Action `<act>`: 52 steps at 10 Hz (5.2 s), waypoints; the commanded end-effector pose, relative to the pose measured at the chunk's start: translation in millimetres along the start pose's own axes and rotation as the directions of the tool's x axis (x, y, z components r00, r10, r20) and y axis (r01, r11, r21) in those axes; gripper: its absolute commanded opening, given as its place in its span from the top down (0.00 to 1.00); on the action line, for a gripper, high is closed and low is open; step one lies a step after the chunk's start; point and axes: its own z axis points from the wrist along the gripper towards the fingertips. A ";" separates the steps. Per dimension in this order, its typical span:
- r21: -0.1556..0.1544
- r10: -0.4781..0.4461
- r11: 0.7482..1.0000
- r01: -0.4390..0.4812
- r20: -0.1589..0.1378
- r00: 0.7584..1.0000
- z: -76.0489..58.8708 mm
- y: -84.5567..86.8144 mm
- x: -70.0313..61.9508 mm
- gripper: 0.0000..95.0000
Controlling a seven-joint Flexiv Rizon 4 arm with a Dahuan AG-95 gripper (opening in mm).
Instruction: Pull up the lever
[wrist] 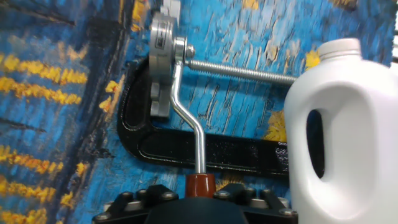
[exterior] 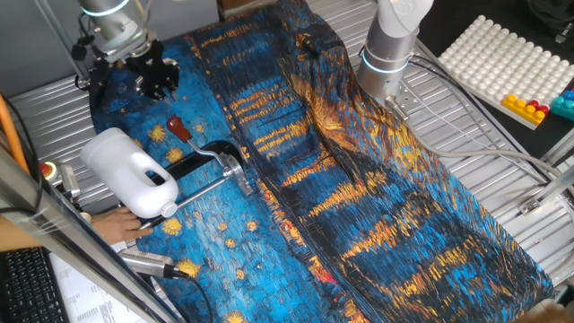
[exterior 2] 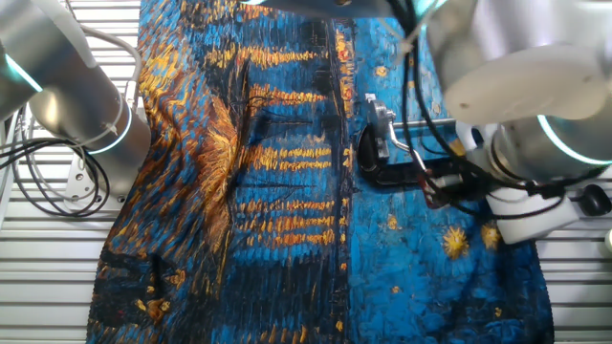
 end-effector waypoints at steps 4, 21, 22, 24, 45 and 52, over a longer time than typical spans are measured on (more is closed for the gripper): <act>0.104 0.011 0.995 -0.013 0.017 1.000 17.9 -10.1 21.5 1.00; 0.217 -0.064 0.976 0.013 0.228 0.972 81.0 -37.6 0.7 1.00; 0.217 -0.062 0.976 0.010 0.233 0.971 83.6 -38.2 0.0 1.00; 0.215 -0.054 0.977 0.001 0.241 0.969 91.6 -37.8 2.9 1.00; 0.203 -0.003 0.977 -0.060 0.297 0.955 60.6 -30.4 -17.8 1.00; 0.211 -0.032 0.976 -0.048 0.360 0.932 70.7 -22.2 -17.4 0.80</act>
